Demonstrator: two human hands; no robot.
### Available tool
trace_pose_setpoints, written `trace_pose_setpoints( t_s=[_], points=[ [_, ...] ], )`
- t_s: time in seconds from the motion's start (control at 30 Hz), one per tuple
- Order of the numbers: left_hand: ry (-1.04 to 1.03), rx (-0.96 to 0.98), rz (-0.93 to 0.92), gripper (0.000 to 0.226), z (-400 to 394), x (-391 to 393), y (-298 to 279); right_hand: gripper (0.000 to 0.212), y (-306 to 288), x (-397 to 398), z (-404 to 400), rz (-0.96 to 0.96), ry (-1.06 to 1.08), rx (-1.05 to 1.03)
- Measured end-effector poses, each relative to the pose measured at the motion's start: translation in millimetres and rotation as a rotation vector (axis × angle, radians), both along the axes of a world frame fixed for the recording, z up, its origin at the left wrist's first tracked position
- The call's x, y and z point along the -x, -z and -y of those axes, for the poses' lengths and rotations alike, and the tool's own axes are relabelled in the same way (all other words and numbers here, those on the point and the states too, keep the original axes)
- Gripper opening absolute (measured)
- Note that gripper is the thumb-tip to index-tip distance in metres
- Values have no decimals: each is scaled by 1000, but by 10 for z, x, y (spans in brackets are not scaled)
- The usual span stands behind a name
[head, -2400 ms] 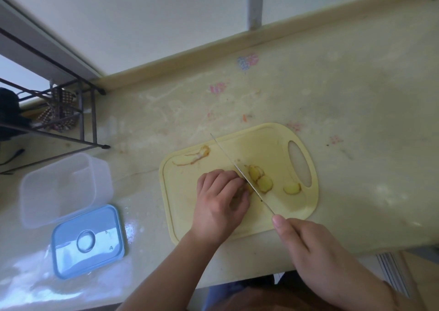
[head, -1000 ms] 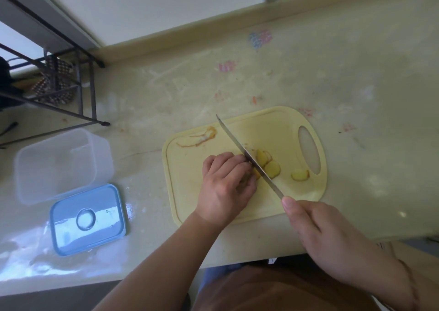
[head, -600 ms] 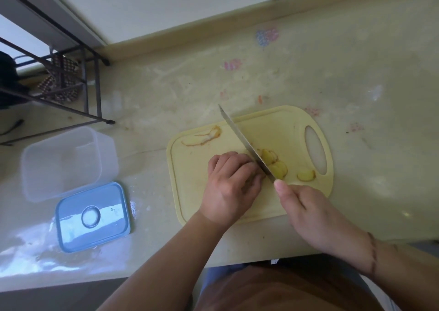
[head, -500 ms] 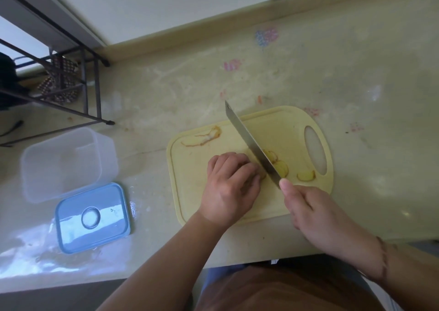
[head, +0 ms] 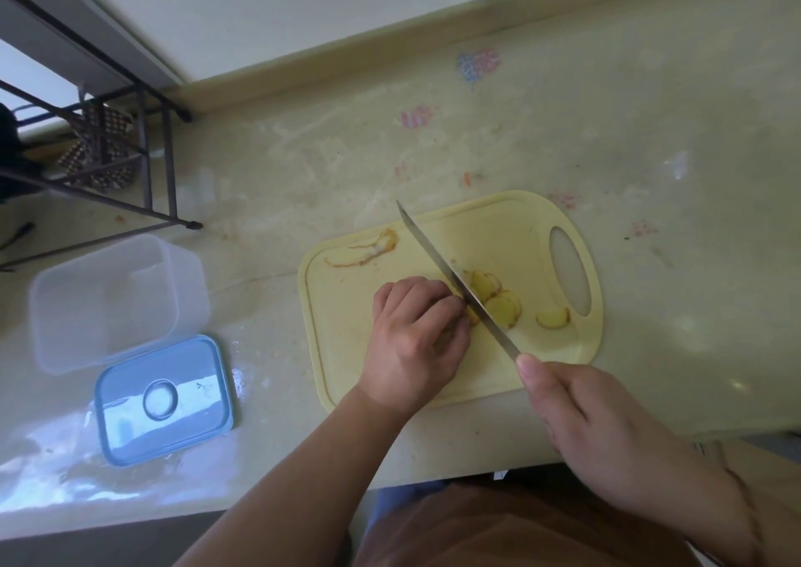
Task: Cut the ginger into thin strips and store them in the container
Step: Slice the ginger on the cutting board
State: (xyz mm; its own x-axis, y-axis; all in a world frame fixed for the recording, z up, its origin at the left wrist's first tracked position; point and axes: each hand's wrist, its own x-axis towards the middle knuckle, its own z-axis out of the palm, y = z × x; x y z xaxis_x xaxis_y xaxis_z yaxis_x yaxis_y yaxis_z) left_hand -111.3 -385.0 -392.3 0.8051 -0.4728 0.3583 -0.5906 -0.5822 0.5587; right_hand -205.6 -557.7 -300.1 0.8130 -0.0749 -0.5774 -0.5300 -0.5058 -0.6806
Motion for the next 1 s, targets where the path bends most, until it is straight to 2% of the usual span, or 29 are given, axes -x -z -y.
trace_pose_setpoints(
  t_s=[0.2, 0.53, 1.0],
  points=[
    [3, 5, 6, 6, -4, -12, 1, 62, 43, -104, -41, -43, -16, -17],
    [10, 19, 7, 2, 5, -2, -16, 60, 219, -380, -95, 12, 23, -63],
    [8, 15, -4, 6, -4, -1, -20, 77, -18, -7, 1, -14, 13, 0]
  ],
)
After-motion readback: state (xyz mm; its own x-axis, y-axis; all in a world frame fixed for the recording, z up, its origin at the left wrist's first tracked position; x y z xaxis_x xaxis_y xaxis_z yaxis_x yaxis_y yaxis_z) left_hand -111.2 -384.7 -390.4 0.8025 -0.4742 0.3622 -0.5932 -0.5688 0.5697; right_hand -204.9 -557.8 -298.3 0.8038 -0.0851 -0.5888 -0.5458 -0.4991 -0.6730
